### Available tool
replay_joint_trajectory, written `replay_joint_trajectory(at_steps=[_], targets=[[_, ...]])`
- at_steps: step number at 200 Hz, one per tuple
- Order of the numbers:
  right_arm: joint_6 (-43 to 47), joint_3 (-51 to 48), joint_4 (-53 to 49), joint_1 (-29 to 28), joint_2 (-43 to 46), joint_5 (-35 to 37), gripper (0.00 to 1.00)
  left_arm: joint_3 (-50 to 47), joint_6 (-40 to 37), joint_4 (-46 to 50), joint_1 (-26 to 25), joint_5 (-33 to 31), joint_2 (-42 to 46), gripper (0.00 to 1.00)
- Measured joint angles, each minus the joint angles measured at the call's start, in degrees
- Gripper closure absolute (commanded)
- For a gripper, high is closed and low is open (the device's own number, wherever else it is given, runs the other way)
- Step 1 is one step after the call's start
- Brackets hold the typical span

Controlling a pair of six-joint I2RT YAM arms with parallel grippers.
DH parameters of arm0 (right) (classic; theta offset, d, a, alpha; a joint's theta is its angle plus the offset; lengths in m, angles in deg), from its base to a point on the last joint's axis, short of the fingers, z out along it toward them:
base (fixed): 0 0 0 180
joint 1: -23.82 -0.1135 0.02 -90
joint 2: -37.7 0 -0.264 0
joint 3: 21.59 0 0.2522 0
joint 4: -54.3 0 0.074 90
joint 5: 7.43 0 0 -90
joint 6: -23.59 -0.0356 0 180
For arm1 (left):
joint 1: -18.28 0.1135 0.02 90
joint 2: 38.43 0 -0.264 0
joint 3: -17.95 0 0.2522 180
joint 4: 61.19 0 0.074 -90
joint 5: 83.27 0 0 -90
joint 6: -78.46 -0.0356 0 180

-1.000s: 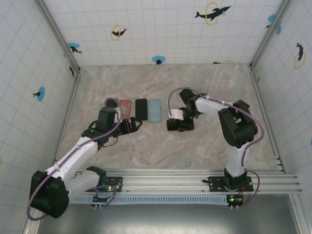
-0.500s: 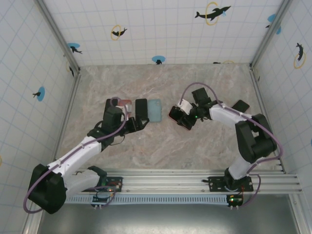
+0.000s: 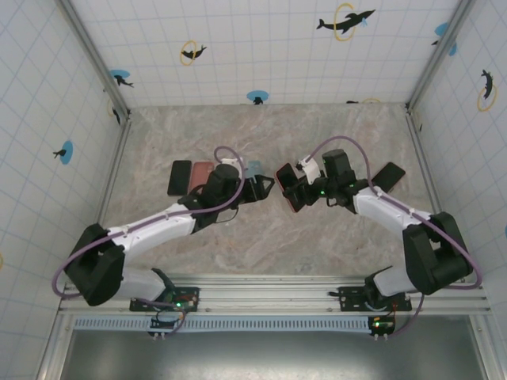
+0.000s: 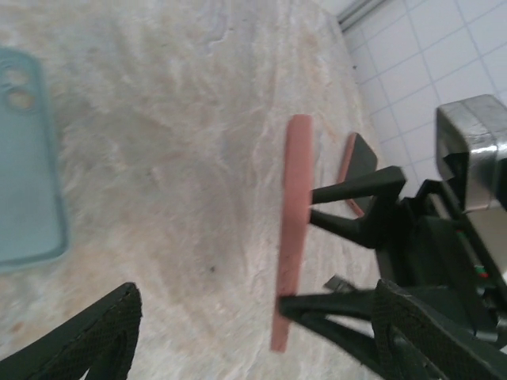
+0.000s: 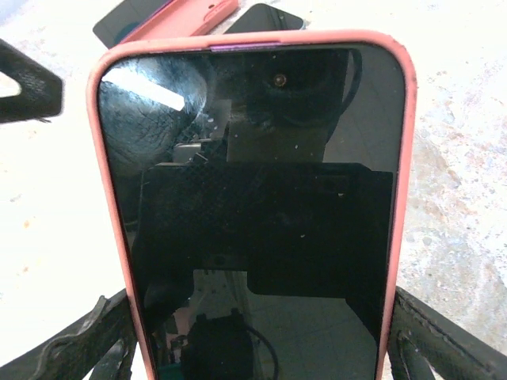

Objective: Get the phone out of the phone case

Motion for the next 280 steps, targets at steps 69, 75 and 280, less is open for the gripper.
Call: replay_joint_trajectory(at_steps=[69, 75, 280], targets=[[-5.35, -0.85, 1.18, -0.55, 3.04, -2.03, 0.57, 8.2, -0.11, -1.18, -1.09, 1.68, -10.1, 0.66], [-5.68, -0.87, 1.27, -0.59, 3.04, -2.1, 0.57, 8.92, -0.11, -1.07, -1.16, 2.03, -10.78, 0.67], [-24.39, -12.92, 20.2, 0.11, 15.37, -3.52, 0.13, 17.29, 0.48, 2.47, 7.8, 15.8, -12.09, 0.92]])
